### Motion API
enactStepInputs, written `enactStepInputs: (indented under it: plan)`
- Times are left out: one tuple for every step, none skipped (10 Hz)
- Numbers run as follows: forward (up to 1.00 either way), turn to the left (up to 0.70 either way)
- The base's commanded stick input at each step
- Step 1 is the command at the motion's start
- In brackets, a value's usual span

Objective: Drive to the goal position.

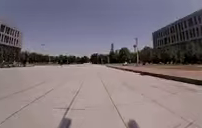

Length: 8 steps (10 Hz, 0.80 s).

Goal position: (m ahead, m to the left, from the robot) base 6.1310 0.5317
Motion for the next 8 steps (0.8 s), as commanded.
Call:
enactStepInputs:
  plan:
    - [1.0, 0.0]
    - [1.0, 0.0]
    - [1.0, 0.0]
    - [1.0, 0.0]
    - [1.0, 0.0]
    - [1.0, 0.0]
    - [1.0, 0.0]
    - [1.0, 0.0]
